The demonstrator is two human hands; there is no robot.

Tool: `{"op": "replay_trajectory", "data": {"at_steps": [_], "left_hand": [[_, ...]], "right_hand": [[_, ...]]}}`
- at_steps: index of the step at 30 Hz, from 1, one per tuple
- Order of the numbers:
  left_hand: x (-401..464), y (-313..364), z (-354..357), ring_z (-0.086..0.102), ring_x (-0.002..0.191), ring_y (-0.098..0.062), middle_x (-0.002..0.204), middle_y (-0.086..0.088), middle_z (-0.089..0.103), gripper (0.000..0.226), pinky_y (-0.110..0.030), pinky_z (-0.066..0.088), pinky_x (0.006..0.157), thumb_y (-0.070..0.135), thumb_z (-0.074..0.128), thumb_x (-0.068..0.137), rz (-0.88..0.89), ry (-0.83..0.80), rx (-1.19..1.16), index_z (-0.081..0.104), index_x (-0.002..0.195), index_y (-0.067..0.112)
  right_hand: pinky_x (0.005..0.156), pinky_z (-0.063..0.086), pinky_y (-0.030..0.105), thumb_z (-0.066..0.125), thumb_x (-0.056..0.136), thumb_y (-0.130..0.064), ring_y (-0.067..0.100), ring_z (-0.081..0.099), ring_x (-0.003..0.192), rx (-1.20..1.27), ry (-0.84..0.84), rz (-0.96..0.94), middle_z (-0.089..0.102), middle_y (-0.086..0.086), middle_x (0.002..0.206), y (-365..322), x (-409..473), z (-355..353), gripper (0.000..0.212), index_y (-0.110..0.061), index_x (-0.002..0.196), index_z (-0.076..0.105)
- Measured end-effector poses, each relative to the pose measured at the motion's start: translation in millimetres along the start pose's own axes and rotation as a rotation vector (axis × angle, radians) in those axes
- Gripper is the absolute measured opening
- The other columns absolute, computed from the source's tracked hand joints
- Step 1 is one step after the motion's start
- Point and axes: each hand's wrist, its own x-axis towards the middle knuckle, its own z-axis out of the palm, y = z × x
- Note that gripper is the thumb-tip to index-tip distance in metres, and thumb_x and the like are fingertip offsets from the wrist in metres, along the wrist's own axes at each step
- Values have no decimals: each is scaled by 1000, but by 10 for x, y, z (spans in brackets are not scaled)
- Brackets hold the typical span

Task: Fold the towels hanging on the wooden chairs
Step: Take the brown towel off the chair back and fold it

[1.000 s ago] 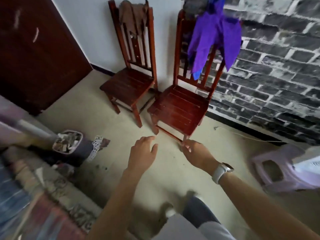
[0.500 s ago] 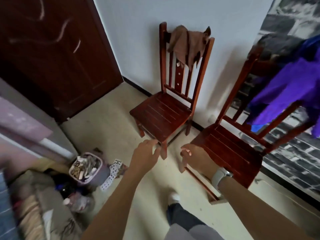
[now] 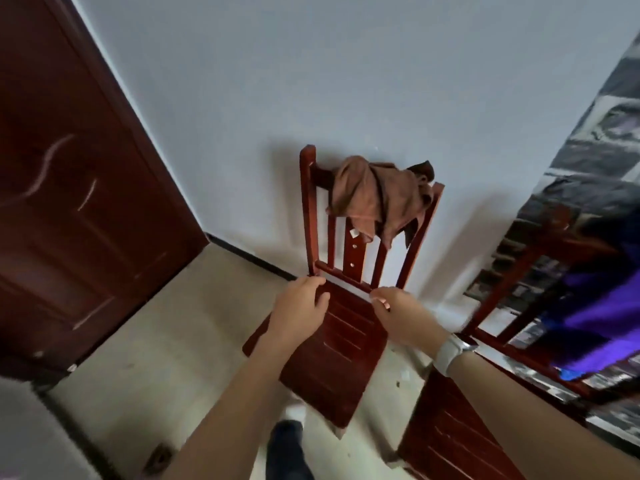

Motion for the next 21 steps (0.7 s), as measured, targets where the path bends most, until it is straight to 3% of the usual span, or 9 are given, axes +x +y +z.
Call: {"op": "replay_trajectory", "data": {"at_steps": [3,7,12,17,21], "left_hand": [[750,-69,-142,55,108,-23,117,-5,59,32,-33,45,91,25,48,93,178,-38,32,54,122,13],[1637,-88,-309,50,115,-21,124,-3,55,36,-33,42,95,25,47,93,405,-87,100,50,127,15],[2532,66,-310,36,128,-18,138,1,42,41,-33,35,101,30,43,94,599,-19,214,44,133,18],[2949,175,-203,31,132,-19,141,0,39,47,-39,29,103,37,48,90,644,34,307,41,134,22],[3093,109,-174,39,122,-22,130,-1,47,40,-36,35,95,33,56,88,608,57,261,51,125,21]], "right_hand": [[84,47,33,39,94,-22,24,60,102,-14,105,128,62,5,116,-41,511,-165,29,-16,115,59],[80,49,37,38,93,-22,27,58,97,-18,322,354,60,8,113,-89,1067,-430,27,-17,110,58],[89,45,40,47,90,-27,29,46,112,-107,606,525,51,10,124,15,1663,-725,36,-14,124,49],[99,32,39,48,86,-48,25,39,120,-376,443,574,42,4,130,99,2091,-783,52,-23,130,43],[92,33,37,48,88,-35,25,42,111,-445,452,508,51,5,118,57,2256,-748,31,-18,113,56]]}}
